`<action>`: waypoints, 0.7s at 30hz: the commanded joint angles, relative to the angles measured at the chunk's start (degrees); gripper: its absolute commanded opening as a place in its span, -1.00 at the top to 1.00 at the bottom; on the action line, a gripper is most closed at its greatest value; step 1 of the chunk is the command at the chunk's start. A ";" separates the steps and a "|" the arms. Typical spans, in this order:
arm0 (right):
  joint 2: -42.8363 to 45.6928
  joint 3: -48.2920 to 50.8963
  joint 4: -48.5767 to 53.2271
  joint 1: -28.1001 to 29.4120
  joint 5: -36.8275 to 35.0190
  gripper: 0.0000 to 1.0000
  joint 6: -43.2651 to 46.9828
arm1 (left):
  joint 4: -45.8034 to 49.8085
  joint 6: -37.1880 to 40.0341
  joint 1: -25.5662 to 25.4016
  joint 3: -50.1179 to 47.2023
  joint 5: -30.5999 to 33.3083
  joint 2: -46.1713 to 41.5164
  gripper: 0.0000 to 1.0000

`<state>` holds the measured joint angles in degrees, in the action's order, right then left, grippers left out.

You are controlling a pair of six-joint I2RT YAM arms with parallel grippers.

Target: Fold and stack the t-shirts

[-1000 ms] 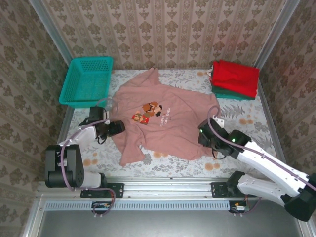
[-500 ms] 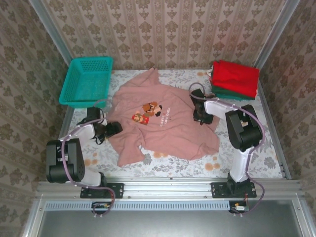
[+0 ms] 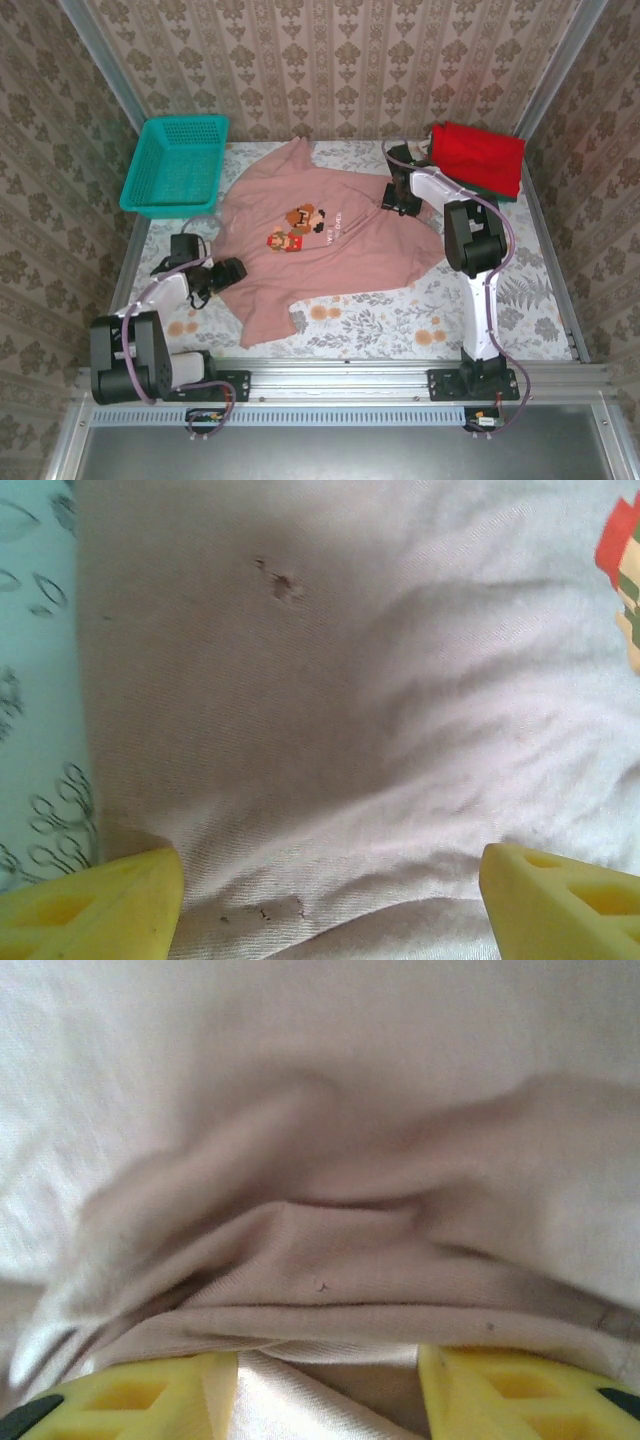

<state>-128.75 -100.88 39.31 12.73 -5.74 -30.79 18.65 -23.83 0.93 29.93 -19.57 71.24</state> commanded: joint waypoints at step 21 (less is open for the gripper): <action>35.47 47.87 -10.10 13.20 -5.20 -0.19 -8.51 | -4.68 1.92 -17.33 46.79 5.42 34.52 -0.71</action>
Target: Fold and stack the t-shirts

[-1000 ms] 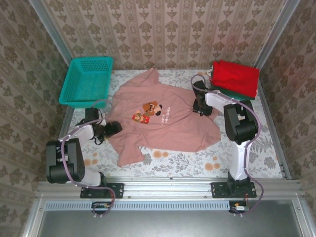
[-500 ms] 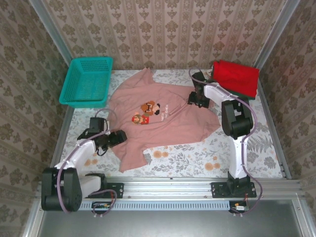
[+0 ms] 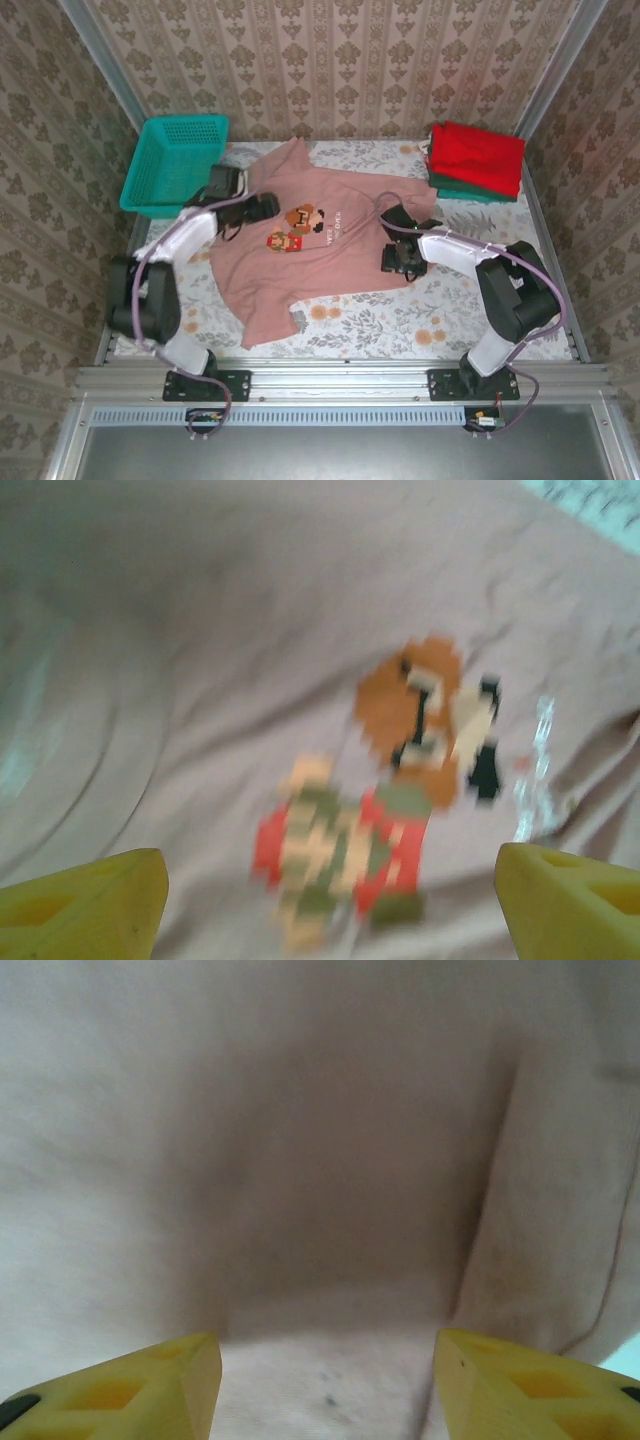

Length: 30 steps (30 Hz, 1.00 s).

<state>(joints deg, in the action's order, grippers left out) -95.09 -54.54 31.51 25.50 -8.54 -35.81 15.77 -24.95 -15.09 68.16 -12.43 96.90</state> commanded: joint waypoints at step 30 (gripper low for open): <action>14.97 3.13 1.57 0.26 -5.56 0.09 -5.16 | 7.61 -3.36 4.19 33.18 2.75 39.04 -0.67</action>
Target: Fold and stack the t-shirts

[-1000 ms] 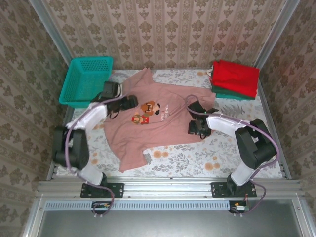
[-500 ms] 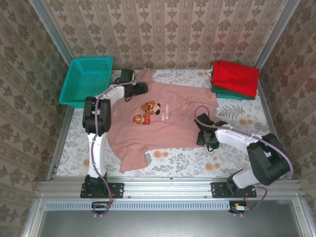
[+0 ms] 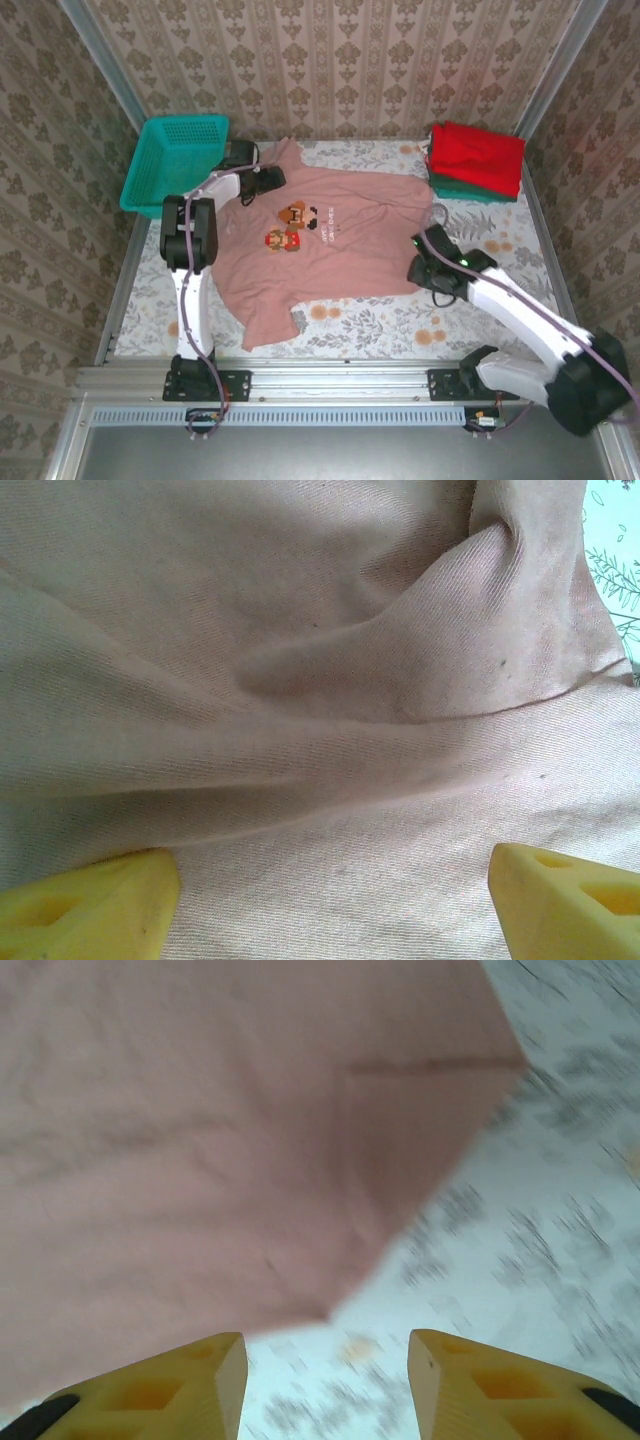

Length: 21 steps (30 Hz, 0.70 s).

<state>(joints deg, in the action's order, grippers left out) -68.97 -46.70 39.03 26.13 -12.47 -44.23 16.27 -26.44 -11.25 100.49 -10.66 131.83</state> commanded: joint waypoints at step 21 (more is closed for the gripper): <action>-4.58 17.16 -5.94 6.81 3.41 0.20 -14.85 | 6.48 -2.86 2.55 2.13 -1.04 6.17 -0.68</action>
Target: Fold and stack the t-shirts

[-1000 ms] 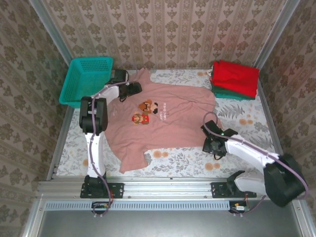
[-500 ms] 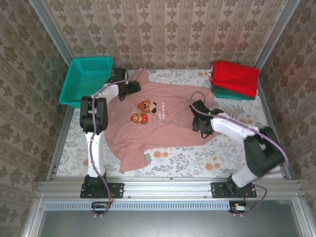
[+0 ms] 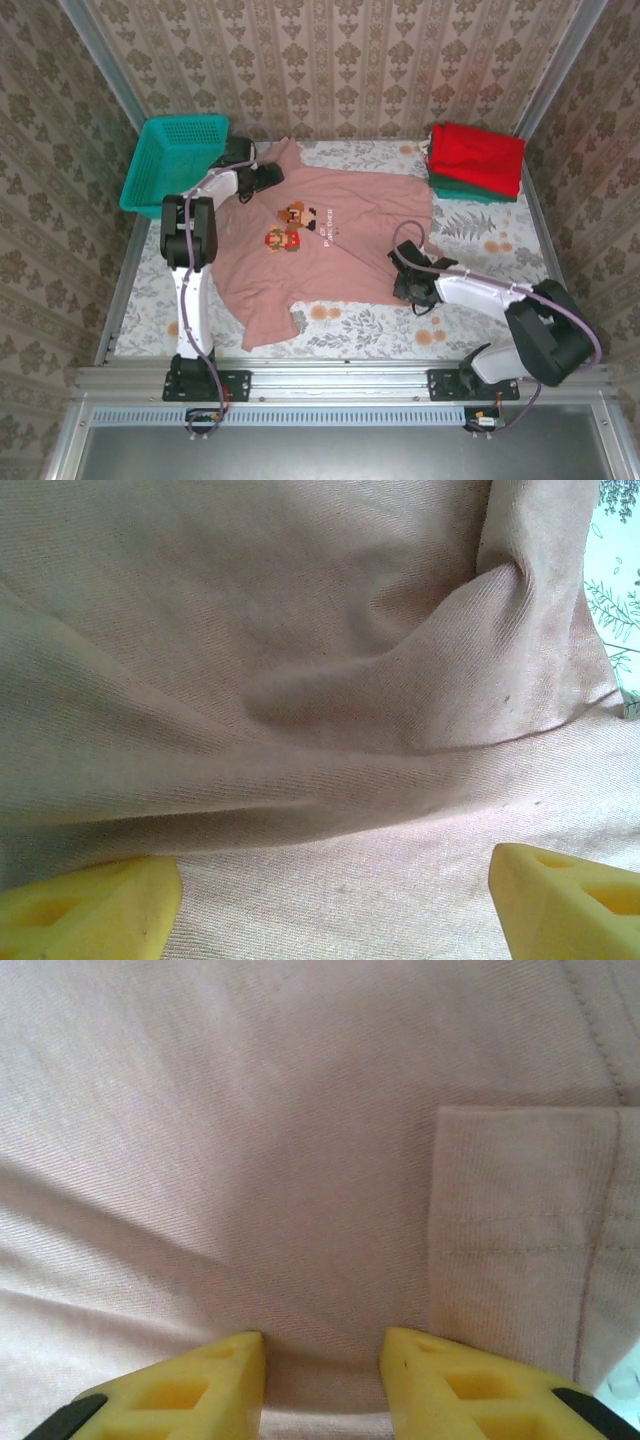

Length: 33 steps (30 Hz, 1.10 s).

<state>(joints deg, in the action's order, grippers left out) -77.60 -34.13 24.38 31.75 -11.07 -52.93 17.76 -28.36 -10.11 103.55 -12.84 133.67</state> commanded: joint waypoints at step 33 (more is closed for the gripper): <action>-28.96 -39.93 9.52 -10.55 -1.78 -0.01 18.01 | 6.10 1.09 -11.66 -60.83 7.49 -65.48 -1.00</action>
<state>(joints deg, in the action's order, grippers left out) -102.15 -68.34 33.95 22.63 -14.48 -38.79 19.94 -25.41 -19.97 47.79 -8.73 69.71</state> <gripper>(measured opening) 0.506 0.997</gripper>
